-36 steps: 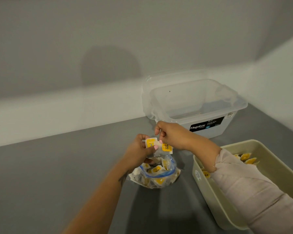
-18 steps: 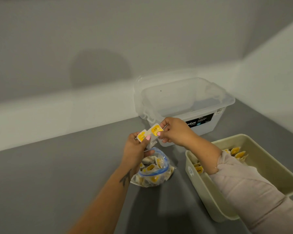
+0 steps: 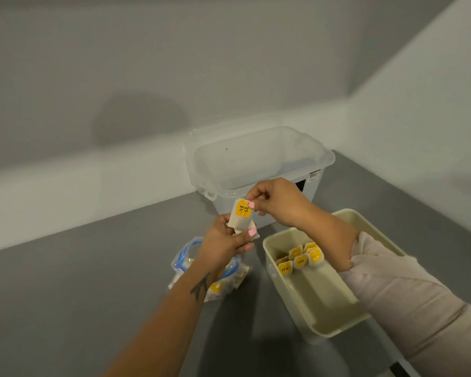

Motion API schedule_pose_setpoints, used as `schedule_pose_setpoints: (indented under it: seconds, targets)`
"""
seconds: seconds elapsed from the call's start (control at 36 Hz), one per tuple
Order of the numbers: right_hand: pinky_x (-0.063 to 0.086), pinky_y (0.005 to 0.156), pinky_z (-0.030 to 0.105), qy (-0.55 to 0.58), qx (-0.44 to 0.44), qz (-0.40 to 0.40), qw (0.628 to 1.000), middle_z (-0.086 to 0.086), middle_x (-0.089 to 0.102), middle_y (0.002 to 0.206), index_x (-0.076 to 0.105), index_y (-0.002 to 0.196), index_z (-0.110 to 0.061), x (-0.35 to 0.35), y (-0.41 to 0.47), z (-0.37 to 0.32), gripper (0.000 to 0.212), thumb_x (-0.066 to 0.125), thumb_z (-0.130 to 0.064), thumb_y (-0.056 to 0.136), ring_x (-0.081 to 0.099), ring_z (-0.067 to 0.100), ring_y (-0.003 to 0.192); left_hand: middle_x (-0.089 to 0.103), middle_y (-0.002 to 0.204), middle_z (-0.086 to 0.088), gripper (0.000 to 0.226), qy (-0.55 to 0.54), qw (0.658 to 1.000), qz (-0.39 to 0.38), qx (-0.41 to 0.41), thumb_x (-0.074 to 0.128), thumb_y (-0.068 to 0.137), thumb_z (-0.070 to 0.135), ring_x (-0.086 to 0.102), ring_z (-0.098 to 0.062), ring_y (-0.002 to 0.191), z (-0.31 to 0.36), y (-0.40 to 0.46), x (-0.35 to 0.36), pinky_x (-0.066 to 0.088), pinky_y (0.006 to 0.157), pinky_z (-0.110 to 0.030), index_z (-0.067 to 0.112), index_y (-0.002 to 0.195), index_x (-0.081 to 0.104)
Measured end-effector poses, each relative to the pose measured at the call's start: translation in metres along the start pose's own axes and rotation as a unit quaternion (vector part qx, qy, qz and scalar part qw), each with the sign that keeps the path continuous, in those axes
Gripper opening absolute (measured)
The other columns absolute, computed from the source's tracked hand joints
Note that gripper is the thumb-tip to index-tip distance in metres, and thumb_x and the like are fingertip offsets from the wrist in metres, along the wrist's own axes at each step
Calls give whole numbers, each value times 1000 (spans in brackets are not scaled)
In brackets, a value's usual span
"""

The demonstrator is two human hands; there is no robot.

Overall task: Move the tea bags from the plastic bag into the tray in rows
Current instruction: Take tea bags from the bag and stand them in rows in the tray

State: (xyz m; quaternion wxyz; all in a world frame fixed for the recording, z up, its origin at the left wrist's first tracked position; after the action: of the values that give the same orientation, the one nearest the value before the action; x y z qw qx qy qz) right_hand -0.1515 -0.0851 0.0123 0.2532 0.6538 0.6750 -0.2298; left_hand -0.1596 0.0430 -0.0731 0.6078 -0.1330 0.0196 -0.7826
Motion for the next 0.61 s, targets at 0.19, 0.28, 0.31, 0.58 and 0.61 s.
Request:
schedule_pose_setpoints:
  seconds: [0.19, 0.28, 0.31, 0.58, 0.61]
  targets:
    - [52, 78, 31, -37, -13, 4, 999, -4, 62, 73, 65, 82, -19, -45, -14, 22, 10, 65, -11, 87, 59, 13, 73, 67, 106, -13, 28, -27, 1000, -12, -7, 62, 85, -3, 67, -21, 90, -11, 4, 29, 58, 72, -23, 8, 108, 49]
    - [46, 71, 19, -73, -26, -1, 997, -12, 59, 74, 67, 88, -17, -63, -21, 34, 5, 65, -12, 88, 54, 5, 71, 63, 111, -17, 13, -33, 999, 32, 9, 54, 91, -1, 65, -28, 97, -17, 6, 34, 58, 76, -27, 8, 100, 51]
    - [41, 65, 12, -94, -30, -7, 995, -13, 58, 74, 68, 90, -15, -68, -24, 38, 5, 65, -13, 88, 52, 1, 68, 62, 113, -19, 9, -28, 998, 54, 10, 51, 93, 1, 64, -31, 101, -20, 7, 35, 57, 78, -29, 8, 100, 51]
    - [36, 62, 20, -243, -20, -90, 966, -7, 56, 84, 70, 94, -19, -55, -40, 90, 8, 65, -19, 87, 56, 12, 83, 64, 94, -10, 9, 9, 989, 140, 55, 51, 96, 15, 69, -18, 83, -31, -4, 57, 57, 70, -24, 15, 92, 58]
    - [37, 66, 21, -248, -18, -91, 964, -6, 57, 85, 70, 94, -20, -51, -40, 94, 8, 66, -19, 87, 57, 13, 84, 65, 94, -8, 9, 10, 987, 145, 63, 51, 96, 15, 69, -15, 80, -31, -5, 59, 57, 68, -23, 15, 91, 58]
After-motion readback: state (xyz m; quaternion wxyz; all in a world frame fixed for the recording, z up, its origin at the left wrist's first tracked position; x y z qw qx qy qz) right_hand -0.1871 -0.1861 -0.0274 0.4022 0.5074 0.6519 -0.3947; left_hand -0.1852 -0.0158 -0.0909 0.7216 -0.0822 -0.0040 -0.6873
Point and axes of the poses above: each hand's wrist, its own y-axis towards the middle knuckle, its own x-axis out of the palm, z = x × y, the point moved 6 cm from there along y, towards the middle knuckle
